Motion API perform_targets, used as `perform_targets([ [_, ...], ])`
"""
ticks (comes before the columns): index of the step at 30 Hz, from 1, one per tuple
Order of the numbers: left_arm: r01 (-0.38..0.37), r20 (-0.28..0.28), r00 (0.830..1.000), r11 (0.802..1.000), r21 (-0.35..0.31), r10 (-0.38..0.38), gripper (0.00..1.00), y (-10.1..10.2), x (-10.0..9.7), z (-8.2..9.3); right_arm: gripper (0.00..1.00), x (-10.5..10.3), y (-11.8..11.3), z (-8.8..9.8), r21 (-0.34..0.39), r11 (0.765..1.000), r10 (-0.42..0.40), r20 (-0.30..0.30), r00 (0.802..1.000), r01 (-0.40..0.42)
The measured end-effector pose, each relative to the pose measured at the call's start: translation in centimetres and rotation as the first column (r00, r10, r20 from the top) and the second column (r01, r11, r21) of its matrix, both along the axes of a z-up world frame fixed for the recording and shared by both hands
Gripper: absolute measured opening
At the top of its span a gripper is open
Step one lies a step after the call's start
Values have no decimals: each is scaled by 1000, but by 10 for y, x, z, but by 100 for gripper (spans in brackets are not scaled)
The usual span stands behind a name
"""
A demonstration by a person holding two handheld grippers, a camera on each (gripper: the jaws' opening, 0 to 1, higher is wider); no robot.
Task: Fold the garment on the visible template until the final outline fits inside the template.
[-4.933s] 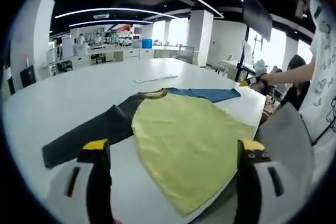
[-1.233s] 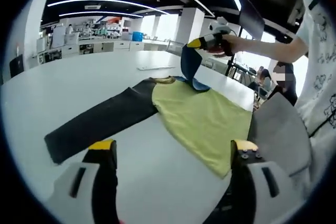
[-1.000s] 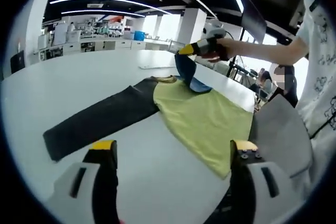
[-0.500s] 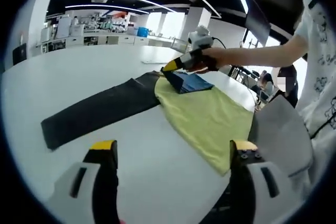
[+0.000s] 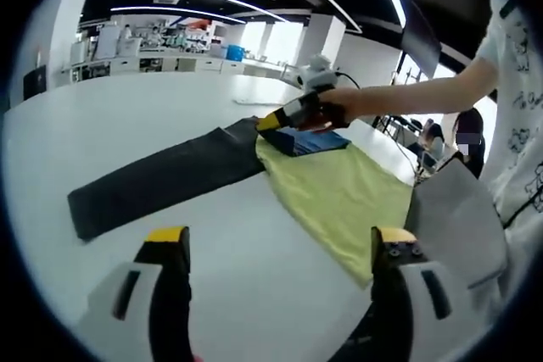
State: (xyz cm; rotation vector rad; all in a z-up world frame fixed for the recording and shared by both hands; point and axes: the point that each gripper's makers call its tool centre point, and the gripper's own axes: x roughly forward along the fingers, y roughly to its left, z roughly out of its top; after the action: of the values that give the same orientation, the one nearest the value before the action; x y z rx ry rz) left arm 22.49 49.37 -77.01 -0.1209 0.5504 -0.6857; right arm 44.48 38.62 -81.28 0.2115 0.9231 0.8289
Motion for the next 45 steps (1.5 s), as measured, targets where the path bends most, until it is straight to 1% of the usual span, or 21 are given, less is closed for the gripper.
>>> perform_targets([
  [3, 6, -2, 1000, 1000, -1, -6, 85, -1, 0, -1, 7, -5, 6, 4, 13, 1000, 22, 12, 1000, -22],
  [5, 8, 0, 1000, 1000, -4, -8, 85, 0, 1, -1, 16, -7, 7, 1, 7, 999, 49, 14, 999, -49],
  [6, 9, 0, 1000, 1000, -5, -9, 85, 0, 1, -1, 19, -7, 7, 0, -2, 999, 52, 25, 998, -52],
  [7, 10, 2, 1000, 1000, -4, -10, 85, 1, 2, 0, 24, -7, 5, 0, -19, 998, 69, 56, 996, -68],
  [8, 11, 5, 1000, 1000, -3, -11, 85, 1, 2, 1, 28, -12, 5, 1, -19, 997, 80, 69, 994, -79],
  [9, 12, 6, 1000, 1000, -5, -12, 86, 2, 2, 1, 33, -15, 5, 3, -15, 997, 82, 71, 994, -81],
  [10, 12, 7, 1000, 1000, -6, -12, 86, 3, 2, 2, 41, -13, 5, 3, -12, 996, 84, 72, 994, -84],
  [11, 14, 7, 1000, 1000, 0, -14, 86, 4, 2, 1, 46, -12, 5, 4, -7, 996, 90, 80, 993, -89],
  [15, 13, 7, 1000, 1000, 3, -13, 86, 6, 2, 2, 61, -13, 3, 7, -11, 994, 109, 106, 988, -108],
  [16, 13, 8, 1000, 1000, 4, -13, 86, 5, 2, 3, 65, -10, 2, 7, -12, 994, 109, 110, 988, -108],
  [18, 16, 8, 1000, 1000, 6, -16, 86, 5, 2, 3, 71, -12, -1, 6, -20, 993, 122, 114, 986, -120],
  [21, 20, 9, 1000, 1000, 4, -20, 86, 4, 2, 4, 87, -15, -7, 5, -23, 991, 136, 118, 984, -134],
  [22, 22, 10, 1000, 1000, 5, -22, 86, 2, 2, 5, 94, -16, -10, 4, -25, 990, 142, 115, 983, -140],
  [23, 24, 12, 1000, 1000, 6, -24, 86, 2, 2, 6, 99, -17, -12, 4, -26, 989, 148, 116, 982, -146],
  [25, 28, 12, 1000, 1000, 9, -28, 86, 2, 2, 6, 100, -19, -19, 4, -39, 987, 159, 119, 980, -156],
  [29, 29, 16, 999, 1000, 11, -29, 86, 2, 2, 8, 100, -22, -34, 8, -39, 988, 154, 113, 982, -151],
  [34, 30, 23, 999, 999, 19, -31, 86, -4, -2, 13, 100, -18, -59, 9, -55, 989, 146, 114, 983, -141],
  [39, 37, 27, 999, 999, 25, -37, 86, -15, -6, 18, 98, -25, -88, 16, -69, 990, 133, 121, 984, -125],
  [41, 55, 21, 998, 998, 41, -56, 86, -19, -8, 17, 98, -19, -103, 15, -77, 990, 125, 122, 985, -116],
  [43, 62, 21, 998, 997, 44, -63, 86, -24, -9, 18, 96, -19, -113, 19, -73, 991, 120, 130, 984, -111],
  [45, 62, 27, 998, 997, 45, -63, 86, -32, -8, 22, 96, -25, -125, 23, -80, 991, 114, 133, 985, -104],
])
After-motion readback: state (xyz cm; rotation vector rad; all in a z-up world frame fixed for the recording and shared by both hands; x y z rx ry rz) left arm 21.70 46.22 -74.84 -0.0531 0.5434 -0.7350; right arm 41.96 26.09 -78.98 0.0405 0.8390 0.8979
